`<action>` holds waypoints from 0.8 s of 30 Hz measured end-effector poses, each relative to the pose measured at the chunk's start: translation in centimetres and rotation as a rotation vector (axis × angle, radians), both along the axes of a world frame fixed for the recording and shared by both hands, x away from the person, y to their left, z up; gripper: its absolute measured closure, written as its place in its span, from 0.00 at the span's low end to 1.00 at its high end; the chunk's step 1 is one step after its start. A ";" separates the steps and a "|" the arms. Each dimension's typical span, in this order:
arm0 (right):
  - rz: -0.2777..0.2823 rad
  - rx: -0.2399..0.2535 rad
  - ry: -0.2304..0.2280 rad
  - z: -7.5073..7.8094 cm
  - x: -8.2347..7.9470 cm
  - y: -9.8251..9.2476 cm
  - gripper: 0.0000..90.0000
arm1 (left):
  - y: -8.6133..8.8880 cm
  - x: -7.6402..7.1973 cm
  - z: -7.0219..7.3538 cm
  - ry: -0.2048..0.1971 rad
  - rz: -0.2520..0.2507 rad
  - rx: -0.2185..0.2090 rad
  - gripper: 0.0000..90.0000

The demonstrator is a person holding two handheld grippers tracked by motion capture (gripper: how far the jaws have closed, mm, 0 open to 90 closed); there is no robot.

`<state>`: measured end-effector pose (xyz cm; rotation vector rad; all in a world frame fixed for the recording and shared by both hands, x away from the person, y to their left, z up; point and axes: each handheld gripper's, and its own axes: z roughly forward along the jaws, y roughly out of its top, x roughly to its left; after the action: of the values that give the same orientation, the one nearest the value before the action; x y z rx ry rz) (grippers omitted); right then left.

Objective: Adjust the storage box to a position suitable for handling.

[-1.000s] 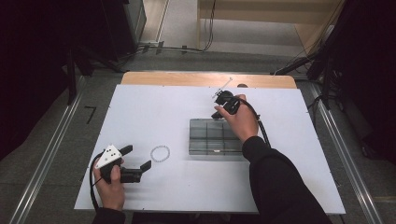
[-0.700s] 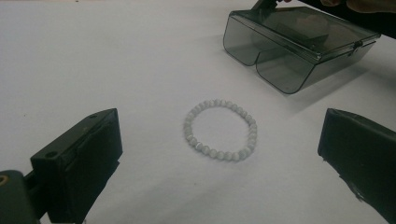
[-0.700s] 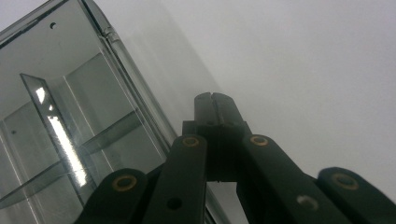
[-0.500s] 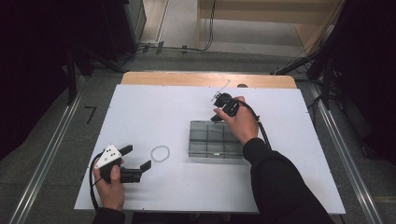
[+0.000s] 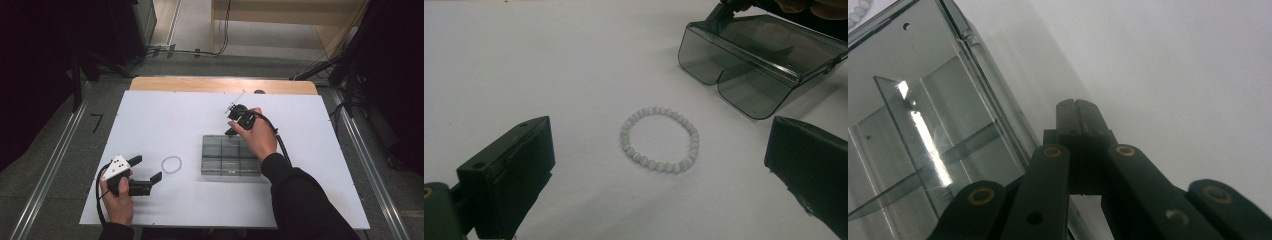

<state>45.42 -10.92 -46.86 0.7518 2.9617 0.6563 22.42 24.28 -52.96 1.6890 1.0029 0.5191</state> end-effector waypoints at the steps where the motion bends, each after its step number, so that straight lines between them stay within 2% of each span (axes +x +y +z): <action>1: -0.009 0.005 0.002 -0.1 -0.3 -0.2 0.97 | 0.0 0.0 0.0 -0.001 0.000 0.000 0.00; 24: -0.008 -0.004 -0.024 -0.3 -3.6 -0.1 0.97 | -0.1 0.0 0.0 0.002 -0.002 0.003 0.00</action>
<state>41.86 -11.06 -47.20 0.7498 2.9360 0.6544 22.42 24.18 -52.98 1.6932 1.0019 0.5177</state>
